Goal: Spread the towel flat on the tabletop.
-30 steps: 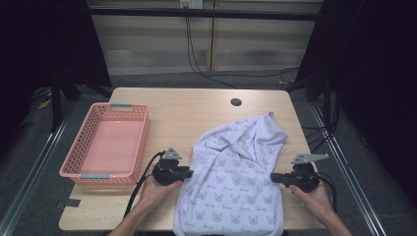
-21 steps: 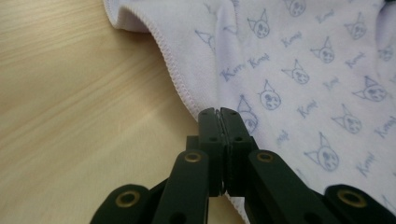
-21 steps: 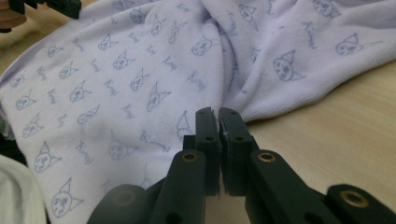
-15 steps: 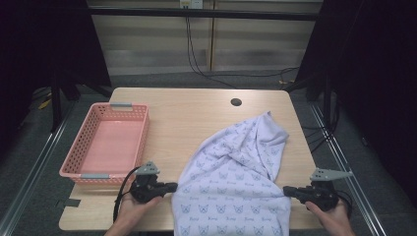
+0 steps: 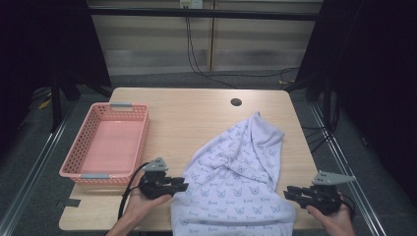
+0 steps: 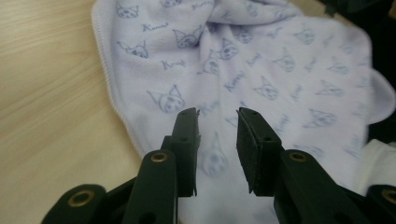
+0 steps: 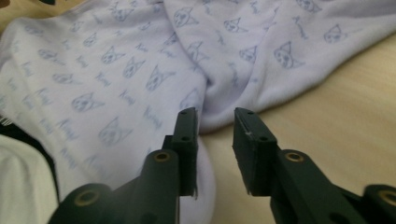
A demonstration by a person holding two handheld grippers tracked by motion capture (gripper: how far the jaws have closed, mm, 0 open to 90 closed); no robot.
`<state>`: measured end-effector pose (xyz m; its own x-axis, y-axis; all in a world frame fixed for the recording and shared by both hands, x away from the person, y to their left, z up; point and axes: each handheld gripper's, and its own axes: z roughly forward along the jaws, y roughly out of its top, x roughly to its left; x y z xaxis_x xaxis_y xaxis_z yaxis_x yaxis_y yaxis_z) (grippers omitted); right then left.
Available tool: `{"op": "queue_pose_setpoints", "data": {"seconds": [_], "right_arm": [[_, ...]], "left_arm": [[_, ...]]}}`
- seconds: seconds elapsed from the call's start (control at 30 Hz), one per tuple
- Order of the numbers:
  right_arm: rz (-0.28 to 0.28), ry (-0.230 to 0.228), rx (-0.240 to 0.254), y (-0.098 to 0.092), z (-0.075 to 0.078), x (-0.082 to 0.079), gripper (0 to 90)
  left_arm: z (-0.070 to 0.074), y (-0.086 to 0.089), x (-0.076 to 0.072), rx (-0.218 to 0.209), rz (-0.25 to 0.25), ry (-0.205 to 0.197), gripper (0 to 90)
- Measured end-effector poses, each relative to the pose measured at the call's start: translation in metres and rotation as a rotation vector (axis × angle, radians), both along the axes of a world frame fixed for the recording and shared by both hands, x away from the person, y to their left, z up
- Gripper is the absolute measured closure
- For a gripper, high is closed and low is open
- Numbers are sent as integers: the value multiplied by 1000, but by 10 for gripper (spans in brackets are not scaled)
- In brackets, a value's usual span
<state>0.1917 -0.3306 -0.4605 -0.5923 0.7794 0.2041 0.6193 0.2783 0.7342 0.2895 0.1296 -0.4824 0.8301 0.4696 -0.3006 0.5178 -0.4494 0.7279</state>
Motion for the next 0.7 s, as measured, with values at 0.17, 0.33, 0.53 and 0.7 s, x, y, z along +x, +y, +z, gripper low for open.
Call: {"op": "queue_pose_setpoints", "data": {"seconds": [0.17,0.33,0.53,0.7], "right_arm": [[5,11,-24,10,-9,41,589],[-8,34,-36,10,-19,66,561],[5,45,-63,15,-25,71,550],[24,63,-72,21,-30,79,542]], "left_arm": [[-13,-24,19,72,8,-7,780],[-14,-12,5,134,-28,32,900],[-12,21,-33,136,-49,61,900],[-6,20,-34,52,-60,48,795]]}}
